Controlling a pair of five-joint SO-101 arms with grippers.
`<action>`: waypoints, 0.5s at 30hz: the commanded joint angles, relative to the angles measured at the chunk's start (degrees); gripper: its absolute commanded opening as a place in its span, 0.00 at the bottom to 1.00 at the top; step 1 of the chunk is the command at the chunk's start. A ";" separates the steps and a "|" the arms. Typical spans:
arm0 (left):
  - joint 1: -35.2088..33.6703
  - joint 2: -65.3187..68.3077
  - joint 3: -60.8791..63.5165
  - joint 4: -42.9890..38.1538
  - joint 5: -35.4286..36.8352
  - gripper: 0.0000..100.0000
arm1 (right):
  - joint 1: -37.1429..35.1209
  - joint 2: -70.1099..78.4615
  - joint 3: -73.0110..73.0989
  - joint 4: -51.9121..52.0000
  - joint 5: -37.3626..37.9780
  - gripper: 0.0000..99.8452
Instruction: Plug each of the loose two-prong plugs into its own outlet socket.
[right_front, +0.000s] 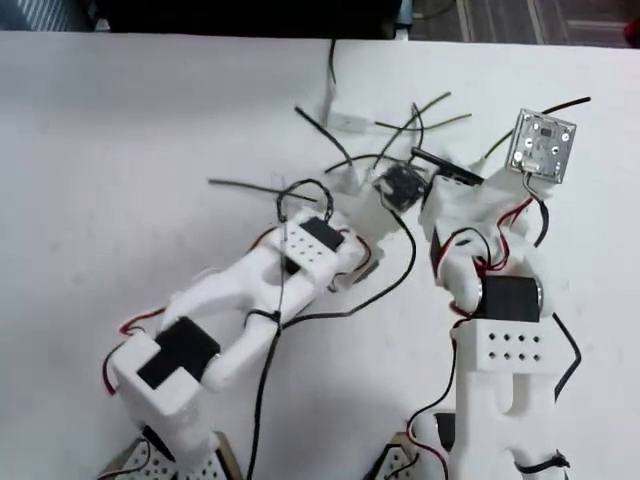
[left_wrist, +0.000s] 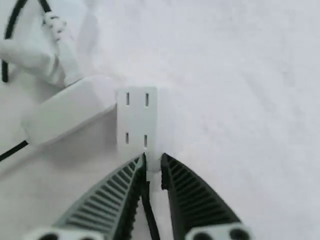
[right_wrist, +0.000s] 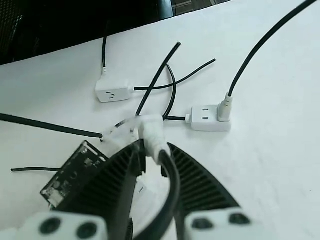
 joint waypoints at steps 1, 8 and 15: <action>-0.22 -3.03 -0.88 6.59 -4.66 0.02 | 0.57 -1.45 -0.35 -1.27 0.26 0.02; -3.74 -17.80 9.93 10.46 -7.47 0.02 | 0.57 -1.45 -0.35 -1.27 0.26 0.02; -5.41 -30.46 21.10 2.64 -7.47 0.13 | 0.66 -1.45 -0.35 -1.27 0.26 0.02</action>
